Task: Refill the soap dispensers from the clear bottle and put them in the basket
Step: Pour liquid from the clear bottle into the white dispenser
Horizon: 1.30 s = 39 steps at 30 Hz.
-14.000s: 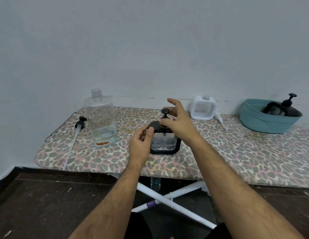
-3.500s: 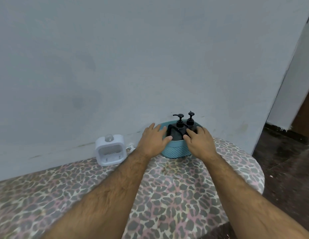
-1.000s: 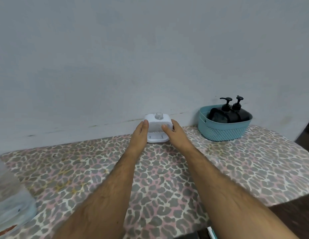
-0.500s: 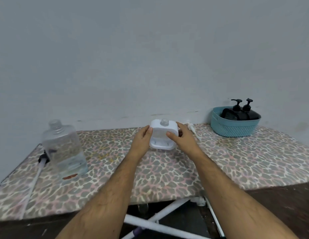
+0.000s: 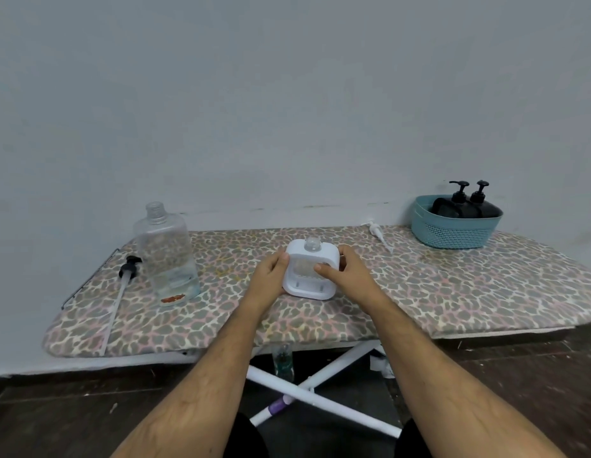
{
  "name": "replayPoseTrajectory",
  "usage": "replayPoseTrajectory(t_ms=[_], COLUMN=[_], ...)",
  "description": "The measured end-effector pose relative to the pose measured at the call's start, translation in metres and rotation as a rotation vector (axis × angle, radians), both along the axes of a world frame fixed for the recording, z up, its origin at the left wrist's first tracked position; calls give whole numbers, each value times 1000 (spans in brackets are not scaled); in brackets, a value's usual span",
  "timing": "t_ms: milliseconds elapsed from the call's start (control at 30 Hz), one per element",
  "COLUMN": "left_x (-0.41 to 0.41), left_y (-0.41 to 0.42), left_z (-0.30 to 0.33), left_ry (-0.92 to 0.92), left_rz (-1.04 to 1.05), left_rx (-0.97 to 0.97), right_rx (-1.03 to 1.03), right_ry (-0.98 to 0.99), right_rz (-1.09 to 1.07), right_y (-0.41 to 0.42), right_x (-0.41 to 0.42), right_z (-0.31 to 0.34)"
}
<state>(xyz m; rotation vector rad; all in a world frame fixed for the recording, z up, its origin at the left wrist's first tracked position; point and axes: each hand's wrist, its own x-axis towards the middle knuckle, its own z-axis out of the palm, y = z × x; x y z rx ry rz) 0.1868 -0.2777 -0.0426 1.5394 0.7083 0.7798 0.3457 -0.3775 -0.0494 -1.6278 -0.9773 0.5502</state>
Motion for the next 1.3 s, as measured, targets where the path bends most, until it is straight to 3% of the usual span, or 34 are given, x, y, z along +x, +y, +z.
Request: replayPoseTrajectory(t_ms=[433, 767, 1000, 1133, 1300], left_x=[-5, -76, -127, -146, -157], left_y=[-6, 3, 29, 56, 76], left_z=[-12, -1, 8, 4, 7], left_ry=[-59, -93, 2, 29, 24], left_rz=[41, 648, 991, 937, 647], left_rx=[-33, 272, 400, 342, 210], right_rx=[131, 182, 176, 167, 153], right_ry=[42, -44, -98, -94, -92], right_rz=[11, -145, -211, -214, -213], right_y=[-3, -4, -3, -3, -4], right_x=[-14, -34, -37, -36, -36], right_z=[-17, -26, -30, -33, -33])
